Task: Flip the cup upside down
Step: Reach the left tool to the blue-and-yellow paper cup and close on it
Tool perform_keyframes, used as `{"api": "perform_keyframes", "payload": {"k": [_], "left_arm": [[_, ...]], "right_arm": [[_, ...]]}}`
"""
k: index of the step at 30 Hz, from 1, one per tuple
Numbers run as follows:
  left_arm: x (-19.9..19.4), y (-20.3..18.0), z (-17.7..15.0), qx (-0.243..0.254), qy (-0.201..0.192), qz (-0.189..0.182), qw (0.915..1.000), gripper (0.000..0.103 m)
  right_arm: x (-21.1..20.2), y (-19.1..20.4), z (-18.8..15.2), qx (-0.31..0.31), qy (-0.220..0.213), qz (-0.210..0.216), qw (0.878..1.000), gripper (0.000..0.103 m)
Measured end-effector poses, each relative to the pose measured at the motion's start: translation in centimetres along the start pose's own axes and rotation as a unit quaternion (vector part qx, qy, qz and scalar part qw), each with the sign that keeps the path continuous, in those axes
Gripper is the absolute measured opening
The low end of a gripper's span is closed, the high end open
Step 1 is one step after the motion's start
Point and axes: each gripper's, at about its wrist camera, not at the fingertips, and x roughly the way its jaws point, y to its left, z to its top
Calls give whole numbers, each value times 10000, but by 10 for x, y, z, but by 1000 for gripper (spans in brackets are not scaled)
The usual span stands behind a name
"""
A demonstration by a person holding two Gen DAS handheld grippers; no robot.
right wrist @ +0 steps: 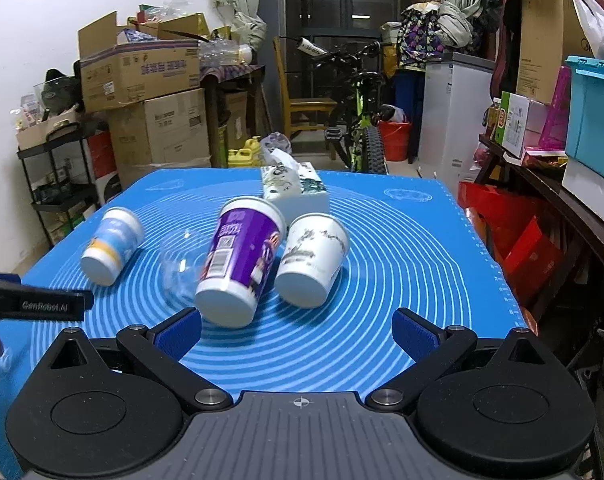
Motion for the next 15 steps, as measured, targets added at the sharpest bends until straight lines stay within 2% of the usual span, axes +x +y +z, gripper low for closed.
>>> {"api": "perform_keyframes", "payload": {"k": [10, 15], "left_arm": [[65, 0, 30, -48, 18, 7, 10000, 101], [88, 5, 36, -107, 358, -140, 9992, 71]], "right_arm": [[39, -4, 7, 54, 114, -128, 9998, 101], [48, -8, 3, 57, 192, -194, 9996, 101]]}}
